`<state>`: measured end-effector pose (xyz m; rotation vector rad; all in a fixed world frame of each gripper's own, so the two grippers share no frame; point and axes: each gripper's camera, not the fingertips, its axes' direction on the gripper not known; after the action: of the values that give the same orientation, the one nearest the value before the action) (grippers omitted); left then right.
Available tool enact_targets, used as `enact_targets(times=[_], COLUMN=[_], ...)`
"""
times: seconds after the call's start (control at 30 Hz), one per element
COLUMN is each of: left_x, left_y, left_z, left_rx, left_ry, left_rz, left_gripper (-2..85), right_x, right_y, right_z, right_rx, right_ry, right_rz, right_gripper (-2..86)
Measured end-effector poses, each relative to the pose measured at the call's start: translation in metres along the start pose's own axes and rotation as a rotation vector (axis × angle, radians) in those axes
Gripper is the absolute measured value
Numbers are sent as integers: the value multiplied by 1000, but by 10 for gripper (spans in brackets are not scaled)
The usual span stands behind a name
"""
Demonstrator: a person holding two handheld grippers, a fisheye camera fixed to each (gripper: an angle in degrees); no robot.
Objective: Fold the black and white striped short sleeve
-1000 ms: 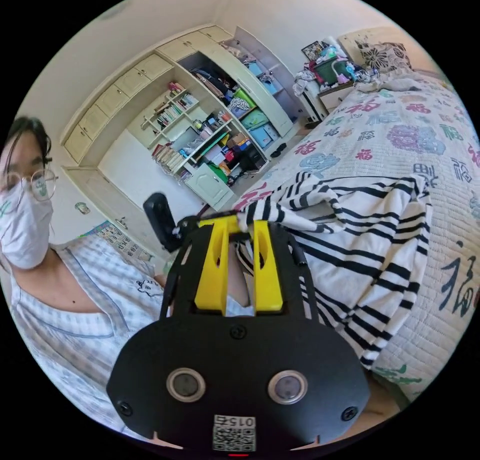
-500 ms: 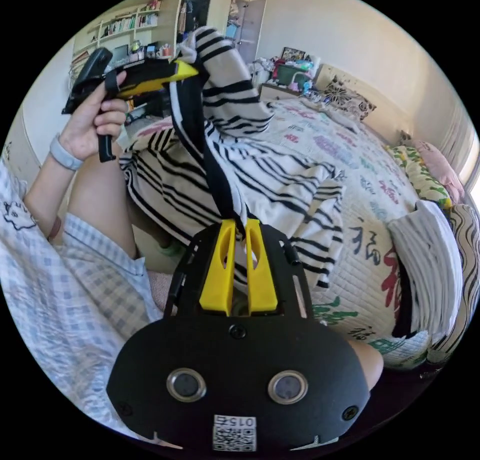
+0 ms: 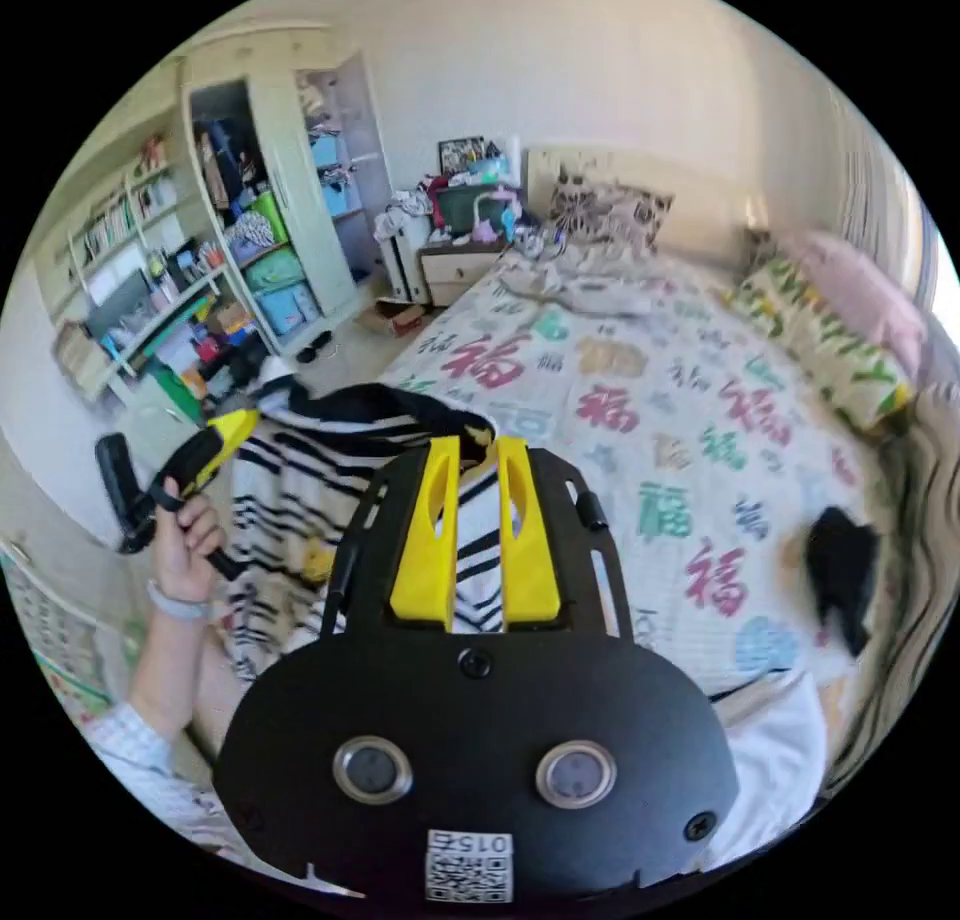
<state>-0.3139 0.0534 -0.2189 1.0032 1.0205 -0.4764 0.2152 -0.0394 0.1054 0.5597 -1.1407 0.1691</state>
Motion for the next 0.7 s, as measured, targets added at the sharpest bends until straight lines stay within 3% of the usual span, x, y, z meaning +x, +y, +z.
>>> enact_targets(times=[0.07, 0.17, 0.3, 0.4, 0.53, 0.6, 0.7], left_x=[4, 4, -10, -5, 4, 0, 2], left_y=[11, 45, 107, 139, 158, 168, 170], left_z=[-22, -64, -103, -114, -89, -53, -25], left_rx=[-48, -231, -555, -704, -836, -1003, -1045], left_ry=[1, -20, -154, -266, -312, -354, -433], left_rz=[74, 135, 4, -75, -61, -35, 27], left_gripper=[105, 108, 113, 116, 116, 117, 92], right_x=[3, 9, 36, 39, 33, 30, 33], right_y=[30, 105, 202, 244, 251, 242, 231], right_z=[-8, -23, -37, -36, -14, -1, 0], right_rx=[-29, -138, -286, -400, -527, -549, -551], right_ry=[-145, -165, -125, -95, -27, -62, -55], right_rz=[-85, -177, -8, 91, 85, 63, 69], right_gripper=[97, 112, 112, 115, 109, 67, 39])
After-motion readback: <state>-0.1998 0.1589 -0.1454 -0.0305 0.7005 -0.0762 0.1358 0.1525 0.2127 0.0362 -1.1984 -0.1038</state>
